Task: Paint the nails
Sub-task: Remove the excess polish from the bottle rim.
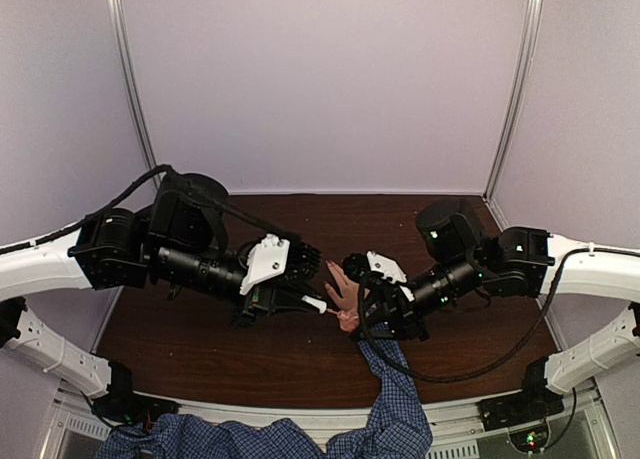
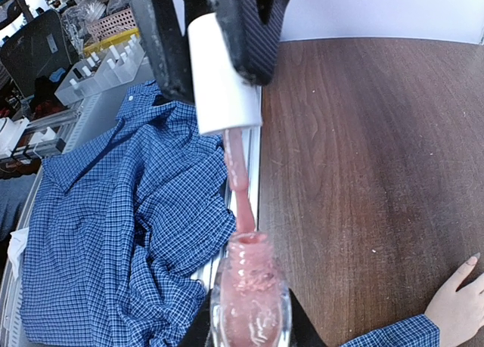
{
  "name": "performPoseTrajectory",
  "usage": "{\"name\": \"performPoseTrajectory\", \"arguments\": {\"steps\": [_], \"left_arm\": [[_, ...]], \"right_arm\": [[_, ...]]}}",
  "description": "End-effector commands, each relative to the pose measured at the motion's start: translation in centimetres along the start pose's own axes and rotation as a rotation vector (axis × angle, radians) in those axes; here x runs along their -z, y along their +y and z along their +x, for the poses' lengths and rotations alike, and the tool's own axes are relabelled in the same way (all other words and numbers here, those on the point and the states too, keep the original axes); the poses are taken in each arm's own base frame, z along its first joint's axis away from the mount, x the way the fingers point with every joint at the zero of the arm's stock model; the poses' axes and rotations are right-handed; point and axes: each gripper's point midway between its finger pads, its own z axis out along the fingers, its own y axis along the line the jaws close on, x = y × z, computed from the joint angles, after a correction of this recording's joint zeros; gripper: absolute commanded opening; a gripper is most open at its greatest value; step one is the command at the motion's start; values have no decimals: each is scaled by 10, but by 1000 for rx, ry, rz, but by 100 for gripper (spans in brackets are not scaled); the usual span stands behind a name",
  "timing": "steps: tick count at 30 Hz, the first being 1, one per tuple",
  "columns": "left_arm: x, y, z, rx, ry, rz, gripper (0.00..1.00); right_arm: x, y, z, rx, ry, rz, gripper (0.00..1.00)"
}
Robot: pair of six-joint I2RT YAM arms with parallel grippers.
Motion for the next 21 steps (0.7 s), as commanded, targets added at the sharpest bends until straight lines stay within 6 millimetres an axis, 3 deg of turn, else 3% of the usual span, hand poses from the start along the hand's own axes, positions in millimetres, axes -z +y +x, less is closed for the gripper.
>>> {"name": "performPoseTrajectory", "arguments": {"steps": [1,21], "left_arm": [[3,6,-16,-1,-50,-11,0],[3,9,-24,2,-86,-20,0]], "right_arm": [[0,2,-3,21,-2,0,0],[-4,1,1,20,14,3,0]]}}
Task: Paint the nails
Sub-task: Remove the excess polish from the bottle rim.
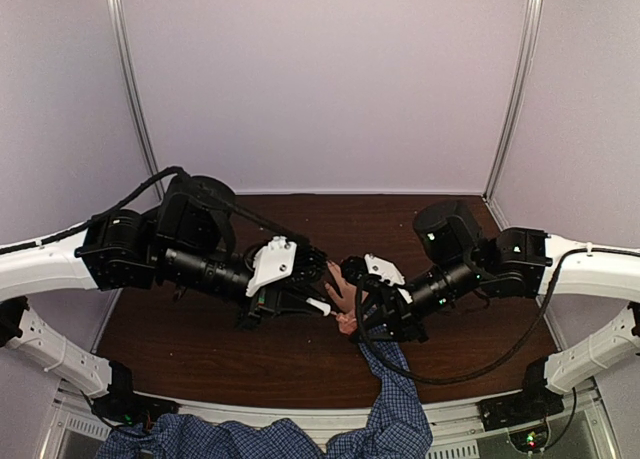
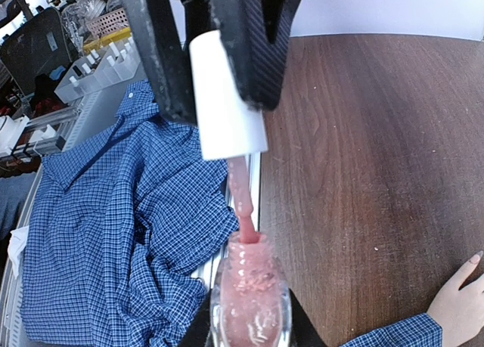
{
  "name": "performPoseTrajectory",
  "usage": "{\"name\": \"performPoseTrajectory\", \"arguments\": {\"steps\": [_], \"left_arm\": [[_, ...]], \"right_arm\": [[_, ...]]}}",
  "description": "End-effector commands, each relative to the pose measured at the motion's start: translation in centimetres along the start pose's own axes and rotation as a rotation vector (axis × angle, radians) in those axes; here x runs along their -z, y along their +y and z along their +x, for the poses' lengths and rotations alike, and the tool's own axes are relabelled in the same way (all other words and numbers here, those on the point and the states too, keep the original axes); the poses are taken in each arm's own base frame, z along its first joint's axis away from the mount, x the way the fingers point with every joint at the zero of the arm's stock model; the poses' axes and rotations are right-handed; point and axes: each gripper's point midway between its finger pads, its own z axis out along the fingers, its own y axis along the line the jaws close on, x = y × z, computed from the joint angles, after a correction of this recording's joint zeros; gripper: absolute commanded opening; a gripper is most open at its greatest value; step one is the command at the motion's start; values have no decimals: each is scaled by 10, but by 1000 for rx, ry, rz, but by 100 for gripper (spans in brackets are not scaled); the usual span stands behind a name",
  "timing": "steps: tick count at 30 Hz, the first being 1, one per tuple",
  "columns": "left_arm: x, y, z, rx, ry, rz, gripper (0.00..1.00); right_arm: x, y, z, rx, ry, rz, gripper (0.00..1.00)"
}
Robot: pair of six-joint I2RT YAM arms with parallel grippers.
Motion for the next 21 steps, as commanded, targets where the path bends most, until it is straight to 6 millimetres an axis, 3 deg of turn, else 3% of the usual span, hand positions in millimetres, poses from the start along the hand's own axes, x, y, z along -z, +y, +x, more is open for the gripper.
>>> {"name": "performPoseTrajectory", "arguments": {"steps": [1,14,21], "left_arm": [[11,9,-28,-5,-99,-32,0],[15,10,-27,-3,-97,-49,0],[33,13,-20,15,-104,-90,0]], "right_arm": [[-2,0,-2,23,3,7,0],[-1,2,0,25,6,6,0],[4,-2,1,12,-17,45,0]]}}
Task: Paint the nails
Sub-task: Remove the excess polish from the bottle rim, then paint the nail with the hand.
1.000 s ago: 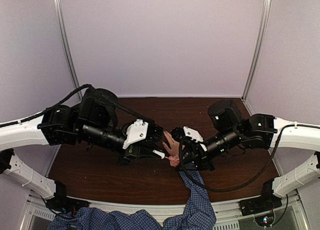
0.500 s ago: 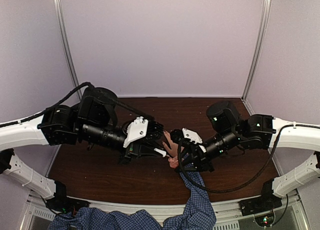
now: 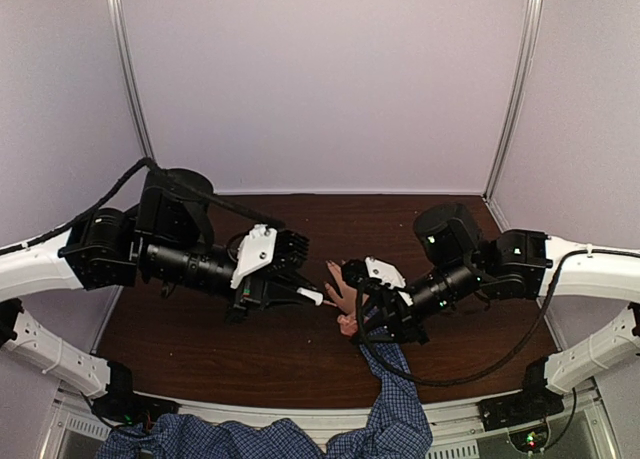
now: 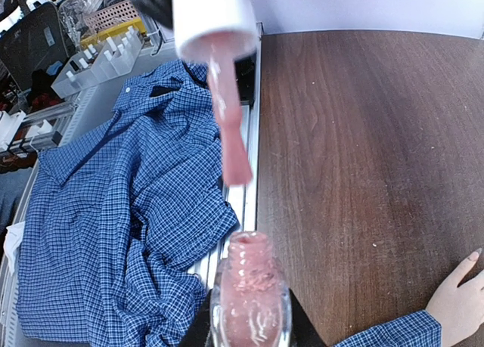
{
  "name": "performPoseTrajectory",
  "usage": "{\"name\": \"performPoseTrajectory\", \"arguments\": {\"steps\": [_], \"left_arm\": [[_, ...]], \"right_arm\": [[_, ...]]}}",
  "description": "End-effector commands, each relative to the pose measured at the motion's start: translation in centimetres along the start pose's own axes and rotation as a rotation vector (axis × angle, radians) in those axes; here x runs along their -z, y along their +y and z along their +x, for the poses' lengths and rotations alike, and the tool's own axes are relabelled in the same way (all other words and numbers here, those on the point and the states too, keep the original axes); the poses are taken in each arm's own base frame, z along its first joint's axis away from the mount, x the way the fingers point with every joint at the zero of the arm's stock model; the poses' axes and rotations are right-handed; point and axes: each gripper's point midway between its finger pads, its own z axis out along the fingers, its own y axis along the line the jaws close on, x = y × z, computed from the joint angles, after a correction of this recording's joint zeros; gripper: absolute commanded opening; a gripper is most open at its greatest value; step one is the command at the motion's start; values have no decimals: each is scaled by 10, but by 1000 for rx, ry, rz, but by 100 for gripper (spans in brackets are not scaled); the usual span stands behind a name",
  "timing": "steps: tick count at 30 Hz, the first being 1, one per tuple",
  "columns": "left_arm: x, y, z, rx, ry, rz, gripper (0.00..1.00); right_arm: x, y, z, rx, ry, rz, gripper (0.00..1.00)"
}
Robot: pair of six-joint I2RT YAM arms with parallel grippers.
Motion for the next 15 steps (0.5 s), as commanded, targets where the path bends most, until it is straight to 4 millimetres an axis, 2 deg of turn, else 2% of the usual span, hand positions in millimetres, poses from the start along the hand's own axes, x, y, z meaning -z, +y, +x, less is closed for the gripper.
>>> {"name": "performPoseTrajectory", "arguments": {"steps": [1,4,7,10,15], "left_arm": [[21,10,-6,24,-52,-63,0],[26,21,4,87,-50,-113,0],[24,40,23,203,-15,-189,0],[17,63,53,347,58,-279,0],[2,87,101,525,137,-360,0]], "right_arm": [[7,-3,-3,2,-34,50,0],[15,-7,-4,-10,-57,81,0],[27,-15,-6,-37,-101,120,0],[44,-28,-7,-73,-151,177,0],[69,-52,-4,-156,-230,278,0]]}}
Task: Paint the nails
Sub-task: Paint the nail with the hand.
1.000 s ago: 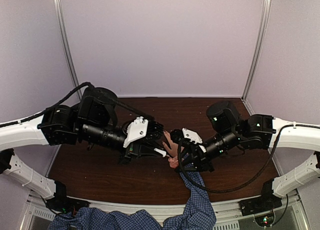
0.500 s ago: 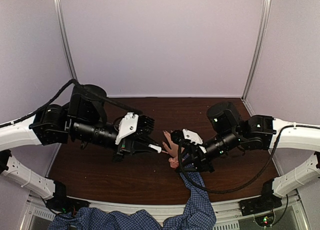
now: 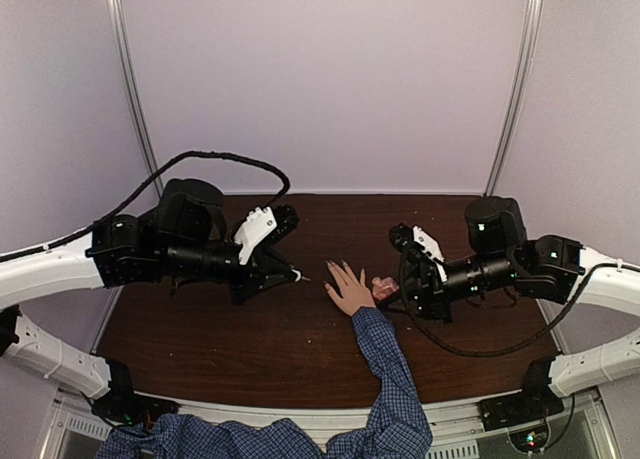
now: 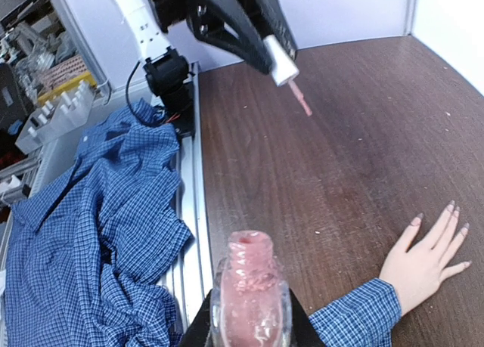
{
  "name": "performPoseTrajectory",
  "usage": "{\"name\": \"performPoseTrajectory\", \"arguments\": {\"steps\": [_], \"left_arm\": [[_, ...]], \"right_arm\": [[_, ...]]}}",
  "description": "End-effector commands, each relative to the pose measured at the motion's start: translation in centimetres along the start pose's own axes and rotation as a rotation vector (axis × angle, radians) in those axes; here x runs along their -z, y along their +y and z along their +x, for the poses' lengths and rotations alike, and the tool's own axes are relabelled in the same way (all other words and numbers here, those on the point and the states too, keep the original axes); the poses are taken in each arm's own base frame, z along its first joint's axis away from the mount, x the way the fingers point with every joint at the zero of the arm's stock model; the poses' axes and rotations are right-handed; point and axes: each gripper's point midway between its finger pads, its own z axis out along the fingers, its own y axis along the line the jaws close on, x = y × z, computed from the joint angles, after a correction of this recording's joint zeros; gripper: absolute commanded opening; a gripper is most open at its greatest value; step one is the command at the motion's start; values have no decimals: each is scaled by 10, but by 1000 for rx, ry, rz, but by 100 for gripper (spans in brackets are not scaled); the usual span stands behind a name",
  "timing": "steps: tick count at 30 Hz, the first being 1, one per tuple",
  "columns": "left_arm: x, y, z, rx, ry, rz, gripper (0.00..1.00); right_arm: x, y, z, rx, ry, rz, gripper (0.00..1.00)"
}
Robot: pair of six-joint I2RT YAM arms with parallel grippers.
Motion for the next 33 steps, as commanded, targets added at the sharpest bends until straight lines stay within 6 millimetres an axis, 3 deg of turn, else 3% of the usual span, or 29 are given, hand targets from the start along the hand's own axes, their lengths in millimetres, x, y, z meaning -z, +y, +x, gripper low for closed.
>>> {"name": "performPoseTrajectory", "arguments": {"steps": [1,7,11,18,24,30,33], "left_arm": [[-21,35,22,209,18,-104,0],[-39,82,57,460,27,-112,0],[-58,97,76,516,57,-84,0],[-88,111,90,544,78,9,0],[-114,109,93,515,75,103,0],[-122,105,95,450,59,152,0],[-122,108,97,435,49,158,0]], "right_arm": [[19,-28,-13,-81,-109,115,0],[33,-64,-4,-178,-170,225,0],[39,-83,-1,-226,-200,262,0],[35,-111,10,-273,-221,284,0],[24,-135,20,-293,-241,270,0],[16,-156,23,-268,-246,252,0],[13,-166,15,-248,-286,222,0]]}}
